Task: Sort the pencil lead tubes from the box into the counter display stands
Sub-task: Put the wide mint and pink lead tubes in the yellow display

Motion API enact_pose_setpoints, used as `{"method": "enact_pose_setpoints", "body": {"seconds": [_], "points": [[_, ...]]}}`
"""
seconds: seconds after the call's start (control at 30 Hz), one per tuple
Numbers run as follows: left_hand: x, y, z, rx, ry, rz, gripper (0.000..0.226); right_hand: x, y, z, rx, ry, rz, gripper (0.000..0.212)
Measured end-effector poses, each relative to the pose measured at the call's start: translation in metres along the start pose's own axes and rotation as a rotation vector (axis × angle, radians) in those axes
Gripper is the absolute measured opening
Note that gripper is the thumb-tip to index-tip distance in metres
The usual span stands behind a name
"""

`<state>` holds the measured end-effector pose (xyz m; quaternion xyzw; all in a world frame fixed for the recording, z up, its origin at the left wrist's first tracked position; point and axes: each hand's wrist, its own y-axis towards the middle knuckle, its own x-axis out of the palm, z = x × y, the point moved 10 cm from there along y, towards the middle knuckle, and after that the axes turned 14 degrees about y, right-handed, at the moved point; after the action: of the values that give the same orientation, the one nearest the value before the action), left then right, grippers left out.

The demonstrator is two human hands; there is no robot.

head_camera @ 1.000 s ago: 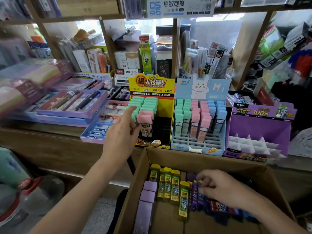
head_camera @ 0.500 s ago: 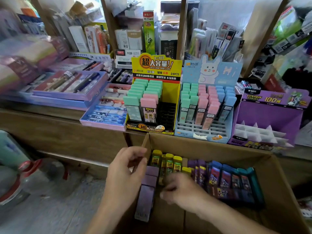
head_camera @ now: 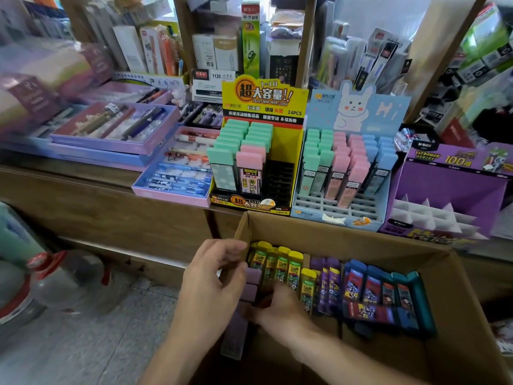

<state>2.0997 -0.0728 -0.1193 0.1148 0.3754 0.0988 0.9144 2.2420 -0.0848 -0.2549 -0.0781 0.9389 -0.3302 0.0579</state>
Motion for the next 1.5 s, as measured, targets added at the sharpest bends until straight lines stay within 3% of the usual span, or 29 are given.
{"method": "enact_pose_setpoints", "body": {"seconds": [0.2, 0.33, 0.63, 0.87, 1.0, 1.33, 1.5], "points": [[-0.001, 0.000, 0.002, 0.015, 0.010, 0.000, 0.039, 0.002, -0.002, -0.001, 0.014, 0.043, -0.066, 0.023], [0.000, 0.001, 0.006, 0.029, 0.037, -0.010, 0.036, -0.013, -0.012, -0.022, -0.106, 0.119, -0.096, 0.015], [0.011, -0.001, 0.016, -0.013, 0.051, -0.130, 0.025, -0.056, -0.040, -0.068, -0.296, 0.209, -0.161, 0.024], [0.025, -0.002, 0.020, -0.068, -0.132, -0.299, 0.011, -0.064, -0.051, -0.088, -0.359, 0.260, -0.205, 0.026], [0.038, -0.007, 0.015, -0.201, -0.376, -0.360, 0.020, -0.064, -0.053, -0.094, -0.370, 0.264, -0.223, 0.024], [0.024, 0.005, 0.011, -0.204, -0.461, -0.150, 0.016, -0.094, -0.062, -0.132, -0.523, 0.250, -0.156, 0.025], [0.018, 0.014, 0.010, -0.193, -0.454, -0.132, 0.018, -0.113, -0.068, -0.164, -0.675, 0.129, -0.101, 0.018]]}}
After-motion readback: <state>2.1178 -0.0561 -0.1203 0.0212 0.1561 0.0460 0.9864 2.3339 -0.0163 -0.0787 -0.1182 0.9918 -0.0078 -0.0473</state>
